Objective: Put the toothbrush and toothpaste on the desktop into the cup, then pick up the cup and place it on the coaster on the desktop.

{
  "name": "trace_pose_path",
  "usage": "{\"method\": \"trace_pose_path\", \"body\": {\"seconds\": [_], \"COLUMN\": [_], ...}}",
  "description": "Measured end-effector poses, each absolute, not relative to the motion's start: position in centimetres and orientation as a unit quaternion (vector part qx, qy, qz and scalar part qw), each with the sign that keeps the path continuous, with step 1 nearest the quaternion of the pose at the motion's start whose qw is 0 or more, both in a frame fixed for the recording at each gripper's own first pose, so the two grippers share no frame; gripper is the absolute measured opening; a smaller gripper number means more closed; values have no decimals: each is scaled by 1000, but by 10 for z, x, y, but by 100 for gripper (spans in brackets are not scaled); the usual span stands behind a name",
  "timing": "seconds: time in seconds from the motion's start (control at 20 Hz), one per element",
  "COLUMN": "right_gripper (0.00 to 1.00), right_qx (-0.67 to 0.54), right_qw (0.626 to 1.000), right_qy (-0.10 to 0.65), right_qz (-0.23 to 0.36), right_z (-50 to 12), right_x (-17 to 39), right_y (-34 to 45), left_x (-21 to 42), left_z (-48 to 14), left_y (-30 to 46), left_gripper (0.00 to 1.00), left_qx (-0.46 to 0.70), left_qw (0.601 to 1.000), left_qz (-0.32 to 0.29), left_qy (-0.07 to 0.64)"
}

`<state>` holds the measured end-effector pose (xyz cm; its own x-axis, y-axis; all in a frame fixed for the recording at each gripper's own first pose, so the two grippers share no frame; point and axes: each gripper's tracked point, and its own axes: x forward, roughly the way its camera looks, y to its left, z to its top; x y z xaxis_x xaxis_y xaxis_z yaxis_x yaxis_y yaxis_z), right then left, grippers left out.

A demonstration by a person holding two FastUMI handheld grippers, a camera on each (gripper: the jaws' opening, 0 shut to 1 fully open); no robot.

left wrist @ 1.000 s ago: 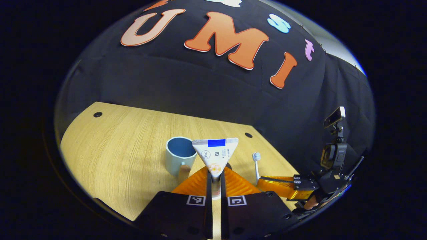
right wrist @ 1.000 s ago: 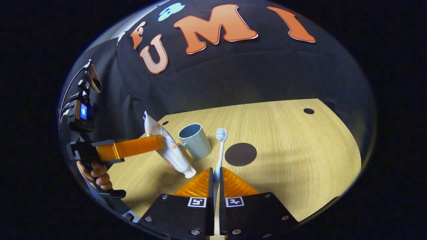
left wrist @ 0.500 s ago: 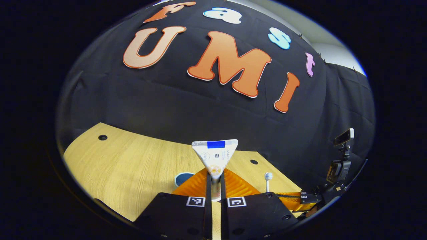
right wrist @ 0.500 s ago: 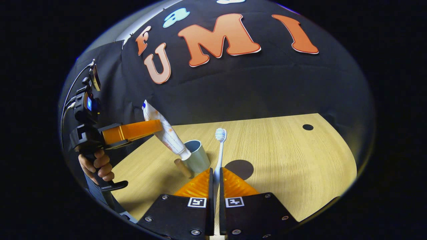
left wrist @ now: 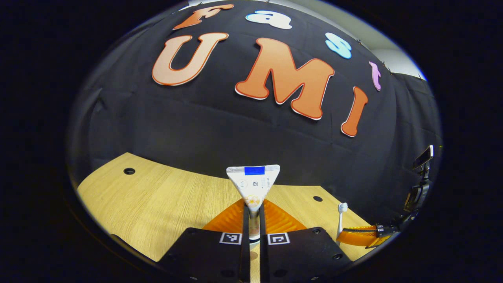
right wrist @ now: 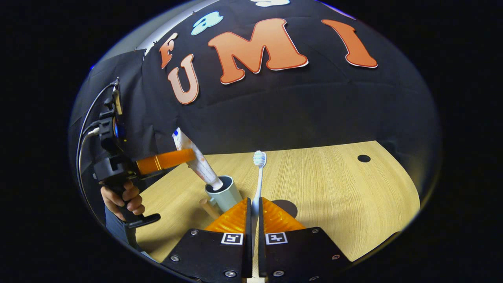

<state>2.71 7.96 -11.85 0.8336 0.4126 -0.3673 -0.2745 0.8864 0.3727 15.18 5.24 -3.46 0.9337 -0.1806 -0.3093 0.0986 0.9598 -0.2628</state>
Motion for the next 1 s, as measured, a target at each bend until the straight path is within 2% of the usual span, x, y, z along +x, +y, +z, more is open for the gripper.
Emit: {"method": "trace_pose_path", "body": {"seconds": [0.4, 1.0], "right_gripper": [6, 6], "right_qx": [162, 173], "right_qw": [951, 953], "right_qy": [182, 138], "right_qz": [191, 206], "right_z": [-96, -77], "right_x": [57, 97], "right_y": [103, 142], "left_x": [158, 154], "left_z": [-83, -108], "left_y": [59, 57], "left_gripper": [9, 10], "left_qx": [-124, -93], "left_qw": [964, 962], "left_qz": [-71, -82], "left_qy": [224, 243]}}
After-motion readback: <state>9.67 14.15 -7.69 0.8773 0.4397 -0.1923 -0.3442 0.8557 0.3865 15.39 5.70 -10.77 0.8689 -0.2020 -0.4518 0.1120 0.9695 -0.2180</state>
